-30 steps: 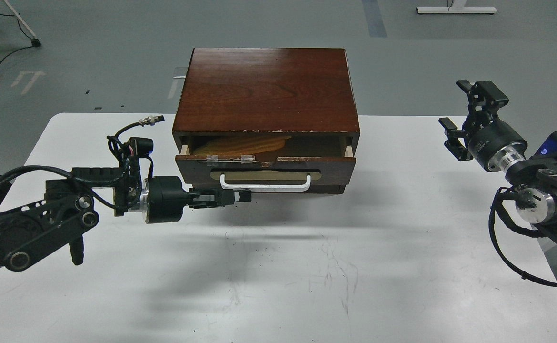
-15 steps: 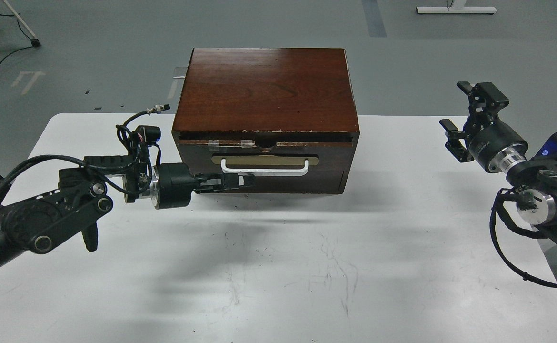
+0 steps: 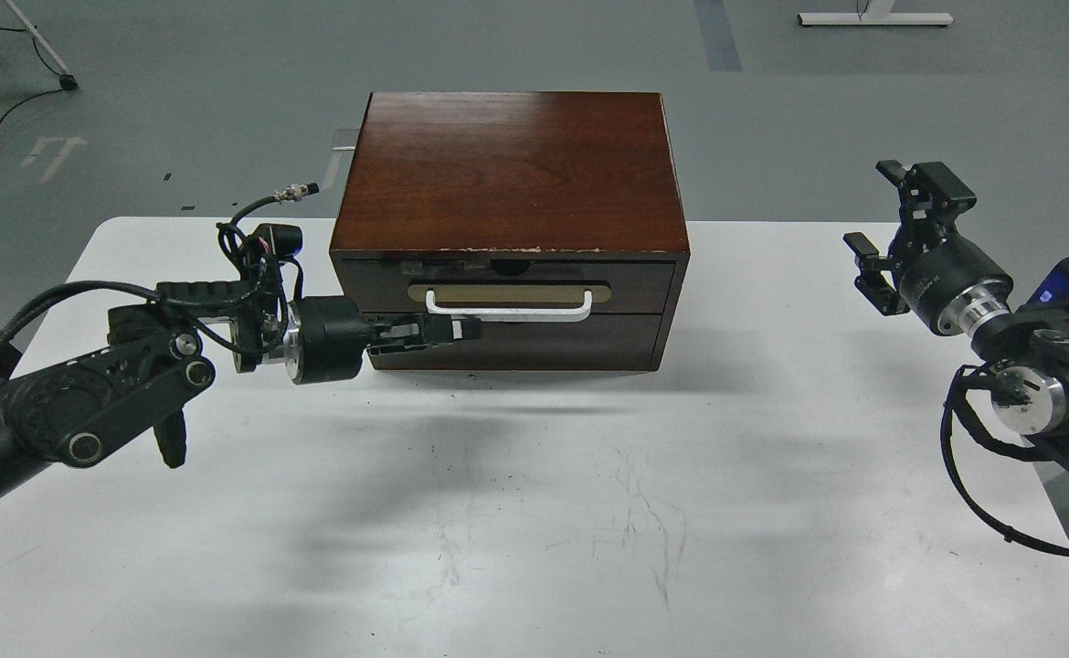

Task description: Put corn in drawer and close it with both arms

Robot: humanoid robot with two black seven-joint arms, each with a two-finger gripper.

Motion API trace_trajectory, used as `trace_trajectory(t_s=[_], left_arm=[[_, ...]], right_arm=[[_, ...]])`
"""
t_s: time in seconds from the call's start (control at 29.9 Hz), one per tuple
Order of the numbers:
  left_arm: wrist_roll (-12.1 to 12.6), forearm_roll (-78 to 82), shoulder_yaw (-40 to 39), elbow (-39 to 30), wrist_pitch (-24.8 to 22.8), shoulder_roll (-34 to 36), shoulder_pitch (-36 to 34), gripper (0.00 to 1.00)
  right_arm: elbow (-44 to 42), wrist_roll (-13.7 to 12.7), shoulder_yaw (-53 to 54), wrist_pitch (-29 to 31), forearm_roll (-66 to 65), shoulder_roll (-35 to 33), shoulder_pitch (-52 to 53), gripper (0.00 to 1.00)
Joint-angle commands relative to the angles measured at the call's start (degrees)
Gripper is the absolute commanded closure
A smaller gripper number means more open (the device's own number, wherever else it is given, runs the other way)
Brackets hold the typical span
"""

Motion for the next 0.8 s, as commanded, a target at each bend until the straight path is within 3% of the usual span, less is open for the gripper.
trace_trajectory(t_s=[0.0, 0.17, 0.27, 0.37, 0.47, 0.5, 0.53, 0.57, 0.6, 0.67, 0.74, 0.77], left_arm=[[-0.09, -5.06, -0.02, -4.48, 0.00, 2.51, 1.79, 0.02], [-0.09, -14.12, -1.07, -13.36, 0.00, 6.65, 3.20, 0.02], [-0.09, -26.12, -6.15, -18.12, 0.00, 9.11, 3.20, 0.02], [-0.09, -35.91, -13.28, -15.85, 0.00, 8.50, 3.11, 0.02], [-0.09, -41.19, -16.19, -5.87, 0.05, 7.54, 2.94, 0.02], [-0.09, -42.25, -16.19, -1.21, 1.97, 7.27, 2.76, 0.02], [1.26, -42.96, -16.19, 0.66, 2.07, 7.09, 2.85, 0.02], [7.37, -45.14, -16.19, 4.51, 2.86, 6.75, 3.37, 0.02], [7.43, -45.16, -16.19, 4.55, 2.87, 6.74, 3.38, 0.02], [20.64, -52.85, -16.28, 11.29, 5.05, 6.48, 5.30, 0.02], [25.86, -59.97, -16.28, 15.16, 6.63, 6.48, 6.01, 0.02], [26.67, -62.97, -16.20, 16.49, 6.64, 6.48, 6.27, 0.02]], right_arm=[[-0.09, 0.00, -0.10, 0.10, -0.24, 0.00, -0.11, 0.06], [-0.09, 0.00, -0.19, 0.10, -0.50, 0.00, -0.11, 0.05], [-0.09, 0.00, -0.10, 0.10, -0.59, 0.00, -0.02, 0.05], [-0.01, 0.26, -0.01, 0.01, -0.50, 0.00, -0.02, 0.05], [-0.01, 0.96, 1.04, -0.07, -0.42, -0.09, -0.02, 0.05], [0.08, 2.27, 1.39, -0.07, -0.41, -0.09, -0.02, 0.05], [0.08, 3.16, 1.57, -0.16, -0.41, -0.18, -0.02, 0.05], [0.26, 3.83, 1.66, -0.16, -0.33, -0.26, -0.02, 0.06], [0.26, 3.83, 1.66, -0.16, -0.33, -0.26, -0.02, 0.06], [0.52, 3.83, 1.83, -0.16, -0.06, -0.26, -0.11, 0.06], [0.70, 3.83, 2.10, -0.34, 0.20, -0.09, -0.46, 0.06], [0.87, 3.83, 2.10, -0.34, 0.37, 0.08, -0.81, 0.06]])
